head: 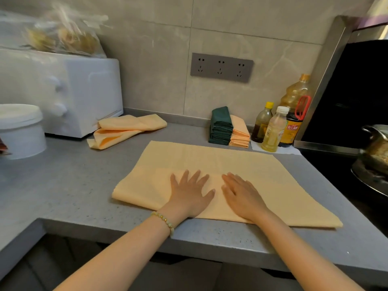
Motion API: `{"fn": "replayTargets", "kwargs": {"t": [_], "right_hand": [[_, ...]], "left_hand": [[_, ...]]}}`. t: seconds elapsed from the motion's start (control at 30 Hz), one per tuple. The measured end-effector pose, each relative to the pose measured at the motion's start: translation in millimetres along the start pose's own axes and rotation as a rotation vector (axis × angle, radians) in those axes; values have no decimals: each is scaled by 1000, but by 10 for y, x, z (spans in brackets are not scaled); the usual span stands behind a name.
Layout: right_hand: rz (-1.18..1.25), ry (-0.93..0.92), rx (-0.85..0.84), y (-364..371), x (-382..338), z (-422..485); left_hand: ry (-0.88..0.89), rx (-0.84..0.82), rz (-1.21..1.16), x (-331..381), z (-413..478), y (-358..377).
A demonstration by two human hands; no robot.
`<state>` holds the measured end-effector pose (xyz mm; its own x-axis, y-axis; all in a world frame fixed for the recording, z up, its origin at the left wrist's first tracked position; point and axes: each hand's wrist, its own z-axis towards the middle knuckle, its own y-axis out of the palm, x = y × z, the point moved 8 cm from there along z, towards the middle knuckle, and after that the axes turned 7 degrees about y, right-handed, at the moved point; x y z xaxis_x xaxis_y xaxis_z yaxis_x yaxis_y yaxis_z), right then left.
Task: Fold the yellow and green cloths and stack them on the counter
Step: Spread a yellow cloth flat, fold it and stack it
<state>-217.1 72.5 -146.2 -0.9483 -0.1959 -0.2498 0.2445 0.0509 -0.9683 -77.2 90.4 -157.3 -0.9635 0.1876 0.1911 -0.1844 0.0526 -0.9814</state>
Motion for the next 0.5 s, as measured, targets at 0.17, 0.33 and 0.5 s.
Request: {"fn": "replayTargets", "kwargs": {"t": [0.17,0.33,0.5], "right_hand": [[6,-4,13,8,1,9],[-4,-10,6,17,-7,8],[-7,1,-7,28,-10,-6]], "left_hand": [[-44,-1,11,-431,-65,-59],[-148,3,-3,-883,-152,-149],[-226,-110,26,-1125,-115,-200]]}}
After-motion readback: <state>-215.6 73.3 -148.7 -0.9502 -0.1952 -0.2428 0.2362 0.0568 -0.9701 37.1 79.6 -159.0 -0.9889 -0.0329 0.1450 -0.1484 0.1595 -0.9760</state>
